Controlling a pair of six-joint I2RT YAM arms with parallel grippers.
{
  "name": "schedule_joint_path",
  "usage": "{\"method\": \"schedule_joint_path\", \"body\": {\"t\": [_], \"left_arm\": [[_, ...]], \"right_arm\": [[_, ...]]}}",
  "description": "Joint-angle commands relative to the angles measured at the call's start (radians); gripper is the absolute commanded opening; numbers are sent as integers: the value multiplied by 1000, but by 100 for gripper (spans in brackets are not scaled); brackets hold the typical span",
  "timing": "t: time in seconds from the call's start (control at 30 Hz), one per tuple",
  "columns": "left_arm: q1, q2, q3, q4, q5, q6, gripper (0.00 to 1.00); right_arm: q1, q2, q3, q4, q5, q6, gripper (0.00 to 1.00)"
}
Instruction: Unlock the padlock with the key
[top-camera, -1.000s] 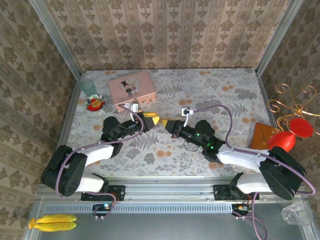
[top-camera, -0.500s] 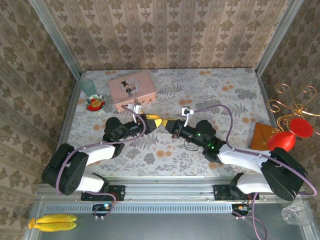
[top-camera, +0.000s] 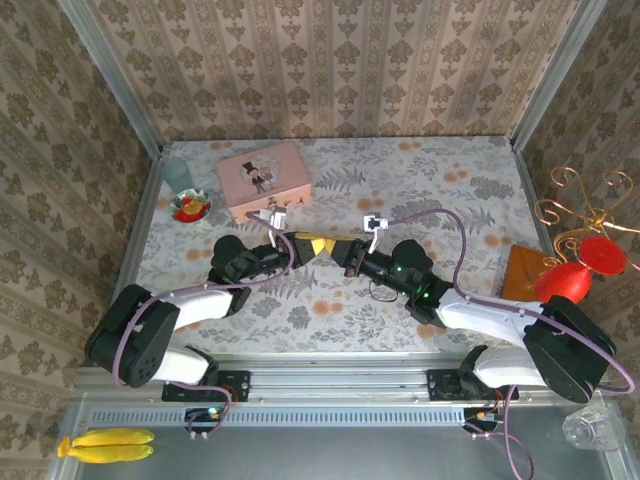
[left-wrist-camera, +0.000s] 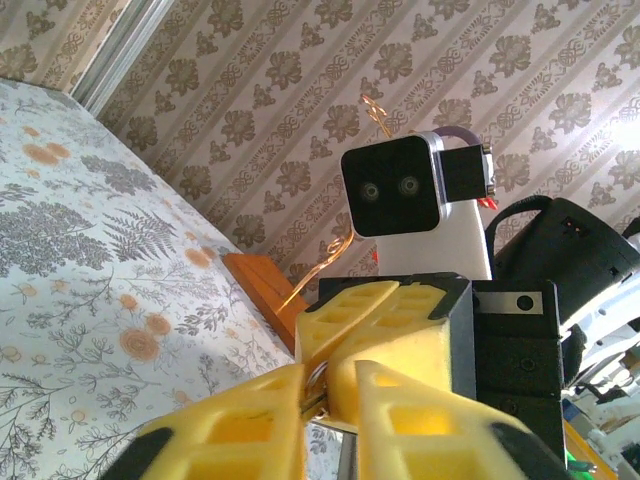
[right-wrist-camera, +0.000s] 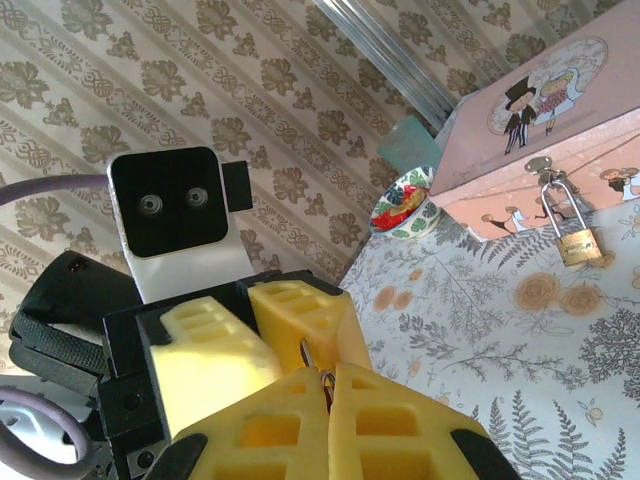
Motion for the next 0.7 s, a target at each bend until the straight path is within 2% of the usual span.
{"method": "schedule_joint_path", "body": {"t": [0.0, 0.27, 0.67], "left_arm": [[-6, -1, 32, 30, 39, 1, 12], [-6, -2, 39, 30, 39, 9, 0], [-3, 7, 39, 17, 6, 30, 0]], "right_arm": [[7, -22, 0, -5, -11, -13, 0], [8, -28, -17, -12, -9, -5, 0], [8, -44, -12, -55, -1, -2, 0]]}}
